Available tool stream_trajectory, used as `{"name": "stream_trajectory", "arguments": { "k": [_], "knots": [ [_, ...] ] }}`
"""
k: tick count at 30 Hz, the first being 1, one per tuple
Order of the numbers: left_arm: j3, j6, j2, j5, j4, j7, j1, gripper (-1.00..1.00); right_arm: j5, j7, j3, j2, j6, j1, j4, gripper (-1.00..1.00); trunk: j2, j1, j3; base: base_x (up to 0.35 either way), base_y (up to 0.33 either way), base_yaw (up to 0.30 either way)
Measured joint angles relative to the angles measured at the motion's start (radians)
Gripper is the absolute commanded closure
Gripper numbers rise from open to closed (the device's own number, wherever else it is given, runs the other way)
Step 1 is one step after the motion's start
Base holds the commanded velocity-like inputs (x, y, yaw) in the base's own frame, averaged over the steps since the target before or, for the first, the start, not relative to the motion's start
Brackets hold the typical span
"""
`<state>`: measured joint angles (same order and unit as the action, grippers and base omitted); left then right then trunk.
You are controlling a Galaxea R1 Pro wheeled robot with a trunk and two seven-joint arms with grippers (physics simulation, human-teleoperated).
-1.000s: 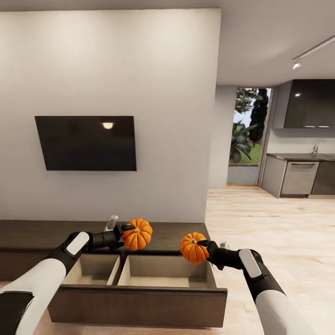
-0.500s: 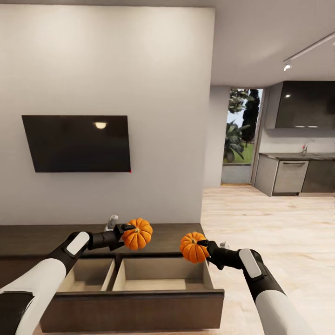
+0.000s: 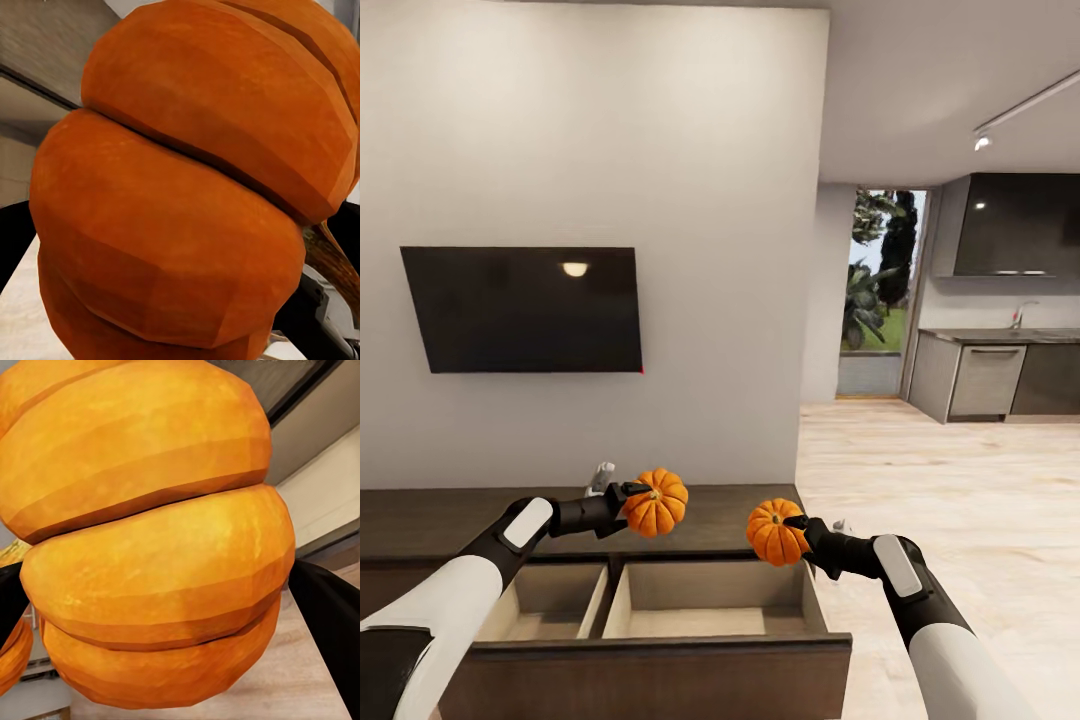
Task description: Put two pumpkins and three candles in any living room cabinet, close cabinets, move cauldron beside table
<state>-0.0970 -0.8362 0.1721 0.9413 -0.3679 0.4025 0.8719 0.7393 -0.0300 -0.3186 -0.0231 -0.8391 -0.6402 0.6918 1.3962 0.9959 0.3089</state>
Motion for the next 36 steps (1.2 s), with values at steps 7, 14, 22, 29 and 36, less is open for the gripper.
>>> {"name": "stream_trajectory", "arguments": {
  "k": [7,14,22,29,36],
  "knots": [
    [0.0,0.0,0.0,0.0,0.0,0.0,0.0,1.0,0.0,0.0,0.0,0.0,0.0,0.0,0.0,1.0,0.0,0.0,0.0,0.14,0.003,0.0],
    [0.0,0.0,0.0,-0.001,-0.001,0.001,0.0,1.0,0.0,0.0,0.001,0.0,0.0,0.0,0.001,1.0,0.0,0.0,0.0,0.085,0.0,0.0],
    [0.0,0.0,0.0,0.0,-0.002,0.001,0.0,1.0,0.0,0.0,0.0,0.0,0.0,0.0,0.0,1.0,0.0,0.0,0.0,0.046,0.0,0.0],
    [0.0,0.0,0.001,0.0,-0.002,0.002,0.0,1.0,-0.001,0.0,0.001,0.0,0.0,0.0,0.001,1.0,0.028,0.015,0.012,0.004,0.0,0.0],
    [-0.002,0.0,0.002,-0.001,-0.002,0.029,0.0,1.0,-0.001,0.0,0.0,0.0,0.0,0.0,0.001,1.0,0.077,0.042,0.034,0.0,0.0,0.0]
  ]
}}
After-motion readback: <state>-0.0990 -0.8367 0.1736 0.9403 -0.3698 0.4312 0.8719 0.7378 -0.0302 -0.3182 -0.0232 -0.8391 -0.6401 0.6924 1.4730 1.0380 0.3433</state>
